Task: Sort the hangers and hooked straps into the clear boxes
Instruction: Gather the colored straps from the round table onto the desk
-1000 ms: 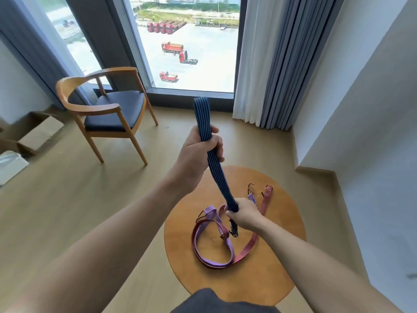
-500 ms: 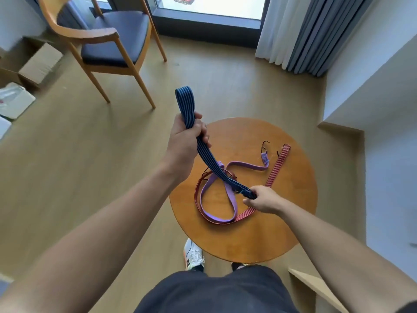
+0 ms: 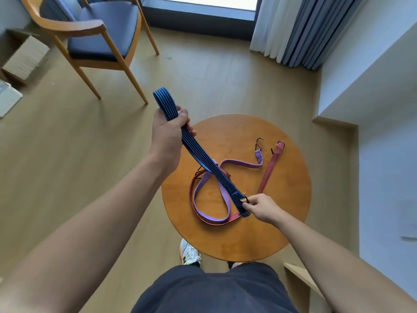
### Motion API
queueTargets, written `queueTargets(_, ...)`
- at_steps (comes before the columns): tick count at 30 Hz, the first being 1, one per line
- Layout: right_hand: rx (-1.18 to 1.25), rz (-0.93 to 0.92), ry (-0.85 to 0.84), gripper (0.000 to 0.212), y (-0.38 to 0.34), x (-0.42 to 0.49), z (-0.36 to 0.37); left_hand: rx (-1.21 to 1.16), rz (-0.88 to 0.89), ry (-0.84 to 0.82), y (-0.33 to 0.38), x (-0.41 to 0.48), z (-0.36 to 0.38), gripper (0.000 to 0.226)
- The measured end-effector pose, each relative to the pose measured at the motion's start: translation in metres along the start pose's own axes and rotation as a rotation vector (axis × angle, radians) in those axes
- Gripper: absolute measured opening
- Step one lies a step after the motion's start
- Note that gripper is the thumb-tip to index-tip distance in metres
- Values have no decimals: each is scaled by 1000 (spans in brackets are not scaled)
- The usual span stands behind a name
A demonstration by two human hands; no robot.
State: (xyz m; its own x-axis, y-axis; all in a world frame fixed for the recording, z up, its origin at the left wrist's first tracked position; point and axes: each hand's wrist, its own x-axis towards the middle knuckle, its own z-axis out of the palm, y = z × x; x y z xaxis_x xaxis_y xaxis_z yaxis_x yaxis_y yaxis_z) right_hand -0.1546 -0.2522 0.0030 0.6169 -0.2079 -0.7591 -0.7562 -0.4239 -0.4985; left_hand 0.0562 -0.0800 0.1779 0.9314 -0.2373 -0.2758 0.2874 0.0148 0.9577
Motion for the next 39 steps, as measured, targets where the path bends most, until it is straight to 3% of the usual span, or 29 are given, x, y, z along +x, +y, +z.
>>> queueTargets(4, -50, 125, 54, 26, 11, 10, 13, 13, -38, 36, -12, 1, -2, 17)
queueTargets(12, -225, 244, -117, 26, 30, 22, 41, 92, -143, 78, -64, -8, -18, 32)
queueTargets(17, -204, 205, 78, 24, 30, 31, 62, 150, -141, 54, -85, -14, -24, 31)
queueTargets(20, -193, 109, 204, 40, 30, 43, 70, 180, -131, 39, -90, -15, -25, 29)
queueTargets(26, -436, -83, 271, 88, 26, 70, 81, 212, -164, -14, -110, -25, -25, 9)
queueTargets(28, -508, -83, 301, 81, 23, 77, 84, 226, -203, -24, -118, -31, -24, 3)
queueTargets(30, -541, -79, 330, 61, 22, 79, 86, 223, -235, -11, -125, -36, -24, 13)
queueTargets(34, -419, -69, 387, 27, 25, 74, 85, 219, -246, 8, -133, -40, -26, 25)
queueTargets(37, -259, -183, 508, 16, 29, 61, 82, 210, -238, 12, -137, -36, -29, 31)
queueTargets(39, -219, -193, 486, 16, 31, 57, 80, 215, -233, 11, -143, -36, -27, 32)
